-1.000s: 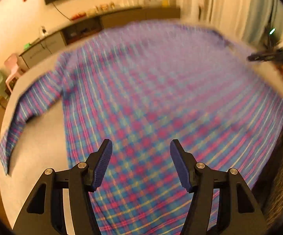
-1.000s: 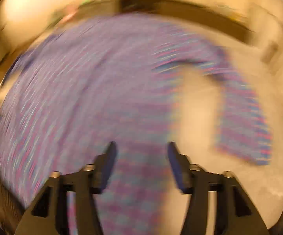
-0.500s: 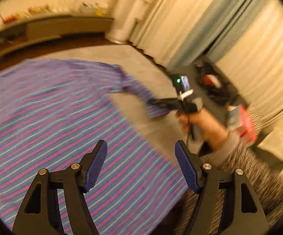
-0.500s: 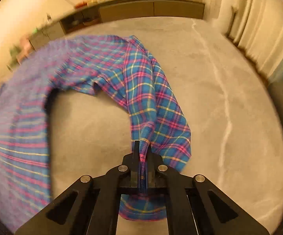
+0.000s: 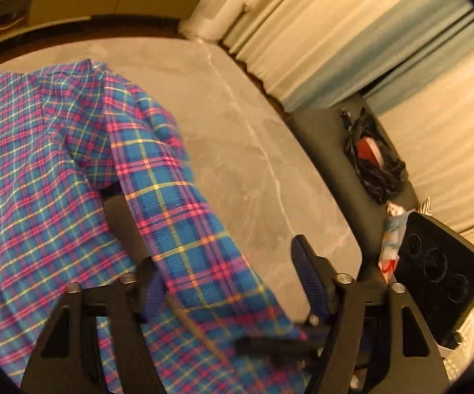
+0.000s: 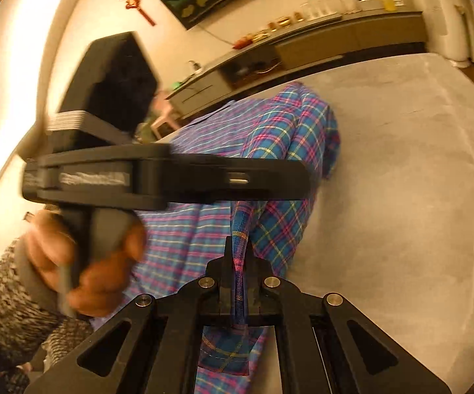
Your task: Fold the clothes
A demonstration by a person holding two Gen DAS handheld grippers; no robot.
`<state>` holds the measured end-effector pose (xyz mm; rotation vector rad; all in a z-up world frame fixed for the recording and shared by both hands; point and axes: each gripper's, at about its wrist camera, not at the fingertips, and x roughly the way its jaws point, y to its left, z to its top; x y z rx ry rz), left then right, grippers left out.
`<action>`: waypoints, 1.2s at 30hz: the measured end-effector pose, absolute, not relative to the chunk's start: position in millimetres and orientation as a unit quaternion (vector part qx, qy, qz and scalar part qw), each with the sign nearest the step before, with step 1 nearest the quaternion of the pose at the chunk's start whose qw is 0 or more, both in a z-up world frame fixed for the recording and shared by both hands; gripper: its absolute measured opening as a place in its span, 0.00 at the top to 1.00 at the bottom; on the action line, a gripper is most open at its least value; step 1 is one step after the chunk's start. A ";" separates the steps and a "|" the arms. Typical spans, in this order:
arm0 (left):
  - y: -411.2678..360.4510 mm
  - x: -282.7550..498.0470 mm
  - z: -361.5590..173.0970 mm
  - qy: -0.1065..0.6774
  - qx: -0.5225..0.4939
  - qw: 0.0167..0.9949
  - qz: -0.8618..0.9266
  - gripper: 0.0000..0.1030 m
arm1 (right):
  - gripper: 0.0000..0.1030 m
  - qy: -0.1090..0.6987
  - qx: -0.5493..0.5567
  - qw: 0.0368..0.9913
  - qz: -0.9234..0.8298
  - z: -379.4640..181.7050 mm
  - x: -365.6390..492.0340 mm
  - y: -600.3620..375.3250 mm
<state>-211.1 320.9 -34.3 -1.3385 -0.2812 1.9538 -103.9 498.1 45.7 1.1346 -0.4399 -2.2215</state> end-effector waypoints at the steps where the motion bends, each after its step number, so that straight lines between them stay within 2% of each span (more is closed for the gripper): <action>1: 320.3 -212.1 -37.2 -0.112 -0.528 0.369 0.757 0.95 | 0.97 -0.164 0.429 0.302 -0.835 44.7 -102.3 498.9; 3: 311.0 -212.3 -30.2 -0.112 -0.524 0.363 0.762 0.96 | 0.96 -0.156 0.434 0.299 -0.835 39.1 -100.7 498.1; 5: 299.7 -212.2 -20.2 -0.110 -0.517 0.356 0.771 0.97 | 0.82 -0.151 0.438 0.284 -0.840 36.2 -91.5 498.9; 7: 279.5 -213.5 -2.4 -0.101 -0.510 0.343 0.782 0.97 | 0.36 -0.146 0.447 0.264 -0.842 33.1 -78.9 501.7; 8: 267.2 -216.2 8.8 -0.093 -0.509 0.332 0.789 0.97 | 0.31 -0.143 0.451 0.246 -0.846 30.6 -68.5 504.2; 12: 229.5 -232.0 46.8 -0.051 -0.502 0.291 0.813 0.97 | 0.30 -0.145 0.492 0.207 -0.833 6.1 -17.2 497.1; 17: 188.4 -252.6 90.5 0.007 -0.487 0.244 0.838 0.97 | 0.30 -0.081 0.528 0.147 -0.832 -22.0 55.5 467.6; 18: 180.2 -256.8 99.3 0.018 -0.484 0.234 0.843 0.97 | 0.30 -0.061 0.525 0.141 -0.837 -22.9 65.5 460.6; 19: 171.9 -260.9 108.0 0.030 -0.481 0.224 0.847 0.97 | 0.41 -0.043 0.525 0.145 -0.838 -25.2 72.7 454.1; 20: 163.7 -265.0 116.8 0.041 -0.477 0.215 0.851 0.97 | 0.55 -0.025 0.525 0.149 -0.837 -27.7 79.4 447.7; 21: 155.5 -269.1 125.5 0.053 -0.473 0.205 0.855 0.97 | 0.86 -0.009 0.521 0.145 -0.841 -26.6 83.4 442.9; 22: 147.3 -273.3 134.2 0.064 -0.469 0.195 0.859 0.97 | 0.96 0.007 0.516 0.138 -0.846 -24.8 86.9 438.3; 27: 59.3 -269.3 159.6 0.033 -0.442 0.149 0.884 0.97 | 0.96 0.039 0.463 0.145 -0.873 15.5 114.5 411.6; 32: -32.7 -263.3 183.3 -0.006 -0.412 0.102 0.905 0.97 | 0.96 0.071 0.417 0.245 -0.872 66.8 135.8 323.7; 34: -70.6 -259.9 186.3 -0.020 -0.405 0.079 0.911 0.97 | 0.96 0.085 0.414 0.283 -0.861 66.8 130.7 281.8; 36: -99.0 -255.6 167.8 -0.018 -0.418 0.056 0.906 0.97 | 0.96 0.099 0.418 0.316 -0.846 58.5 123.3 241.0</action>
